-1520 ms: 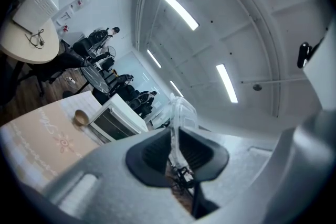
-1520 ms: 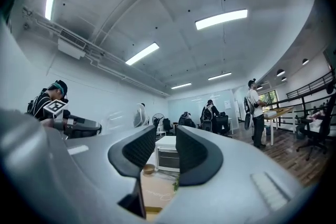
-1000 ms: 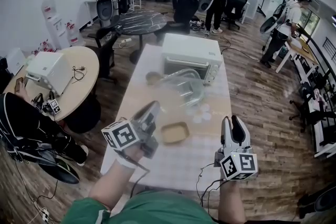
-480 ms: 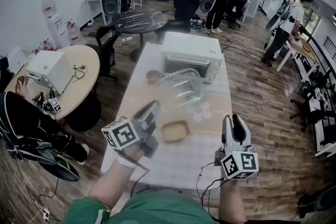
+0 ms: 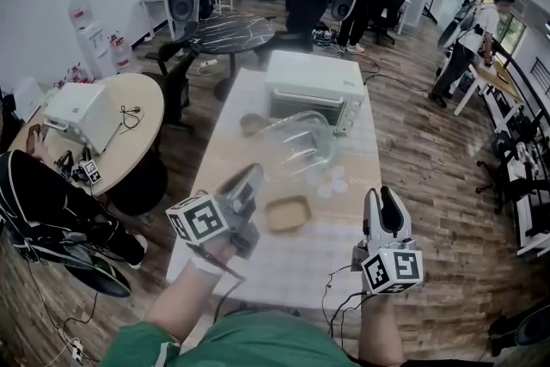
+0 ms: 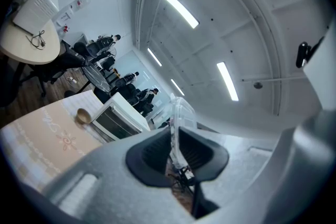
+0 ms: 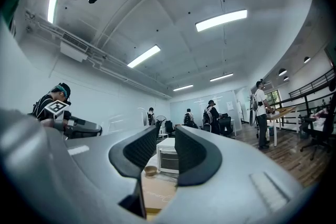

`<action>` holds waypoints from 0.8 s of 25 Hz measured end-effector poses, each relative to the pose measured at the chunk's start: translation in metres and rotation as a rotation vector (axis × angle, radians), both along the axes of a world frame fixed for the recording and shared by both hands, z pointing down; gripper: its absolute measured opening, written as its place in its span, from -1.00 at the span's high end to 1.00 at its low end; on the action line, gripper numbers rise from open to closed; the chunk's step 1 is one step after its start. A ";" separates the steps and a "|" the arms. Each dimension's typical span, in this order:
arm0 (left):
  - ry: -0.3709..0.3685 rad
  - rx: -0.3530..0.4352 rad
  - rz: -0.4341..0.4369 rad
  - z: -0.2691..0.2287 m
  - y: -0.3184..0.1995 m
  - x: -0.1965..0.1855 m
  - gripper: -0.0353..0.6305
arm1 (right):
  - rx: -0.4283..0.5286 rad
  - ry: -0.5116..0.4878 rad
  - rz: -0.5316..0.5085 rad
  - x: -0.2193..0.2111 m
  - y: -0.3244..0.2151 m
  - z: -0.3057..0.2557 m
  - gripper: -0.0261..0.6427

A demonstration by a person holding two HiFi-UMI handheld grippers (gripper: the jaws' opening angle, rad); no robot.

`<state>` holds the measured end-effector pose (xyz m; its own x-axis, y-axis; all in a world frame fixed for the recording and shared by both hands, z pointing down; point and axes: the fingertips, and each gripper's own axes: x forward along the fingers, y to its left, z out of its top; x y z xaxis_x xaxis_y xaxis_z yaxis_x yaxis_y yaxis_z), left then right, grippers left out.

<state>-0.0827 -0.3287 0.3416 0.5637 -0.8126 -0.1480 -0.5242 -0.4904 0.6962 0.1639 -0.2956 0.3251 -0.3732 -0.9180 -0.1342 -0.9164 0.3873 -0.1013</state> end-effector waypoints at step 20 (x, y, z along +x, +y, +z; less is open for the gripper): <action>0.009 -0.007 -0.004 0.010 -0.003 -0.006 0.76 | 0.004 0.003 -0.003 -0.002 -0.003 0.005 0.62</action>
